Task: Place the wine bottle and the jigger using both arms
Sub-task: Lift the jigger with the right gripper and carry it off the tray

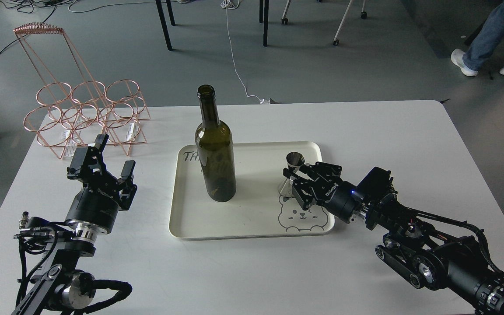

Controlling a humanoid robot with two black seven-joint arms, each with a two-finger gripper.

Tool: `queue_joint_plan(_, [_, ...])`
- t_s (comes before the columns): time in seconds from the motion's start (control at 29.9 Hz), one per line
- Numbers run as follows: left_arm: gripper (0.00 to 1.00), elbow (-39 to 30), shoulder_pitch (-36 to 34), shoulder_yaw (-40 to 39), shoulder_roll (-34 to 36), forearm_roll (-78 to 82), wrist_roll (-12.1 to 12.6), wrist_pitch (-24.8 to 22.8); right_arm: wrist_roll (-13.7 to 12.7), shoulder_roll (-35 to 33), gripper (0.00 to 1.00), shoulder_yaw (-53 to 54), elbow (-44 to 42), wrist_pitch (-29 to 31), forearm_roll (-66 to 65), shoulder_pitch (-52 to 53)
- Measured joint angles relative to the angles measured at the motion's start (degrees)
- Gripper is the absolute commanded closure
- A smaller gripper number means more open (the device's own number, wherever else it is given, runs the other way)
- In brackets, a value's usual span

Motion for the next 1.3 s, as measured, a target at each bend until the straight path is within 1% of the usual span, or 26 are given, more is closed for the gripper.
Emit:
queue_joint_plan(0.23, [0.02,0.00,0.00,-0.03,0.14,-0.07,0.00,0.00,0.00,0.61,0.80,0.03,0.00,0.00,0.00,0.27])
queue_joint_plan(0.57, [0.02,0.00,-0.01,-0.17,0.15,-0.09,-0.21,0.00,0.00,0.76,0.79,0.60,0.39,0.00,0.00,1.33])
queue_joint_plan(0.73, [0.02,0.00,-0.03,-0.18,0.15,-0.09,-0.26,0.00,0.00,0.01,0.78,4.81,1.43,0.00,0.00,1.56])
queue_joint_plan(0.93, [0.02,0.00,-0.09,-0.16,0.32,-0.09,-0.27,0.00,0.00,-4.56,0.78,11.23,3.80,0.00,0.00,0.92])
queue_joint_plan(1.07, [0.02,0.00,-0.09,-0.10,0.08,-0.06,-0.27,0.00,0.00,-8.42,0.78,13.41,4.14,0.00,0.23,-0.15])
queue_joint_plan(1.3, [0.02,0.00,-0.10,-0.02,0.13,0.00,-0.20,-0.01,-0.01,-13.83,0.77,17.72,4.02,0.00,5.52,-5.58])
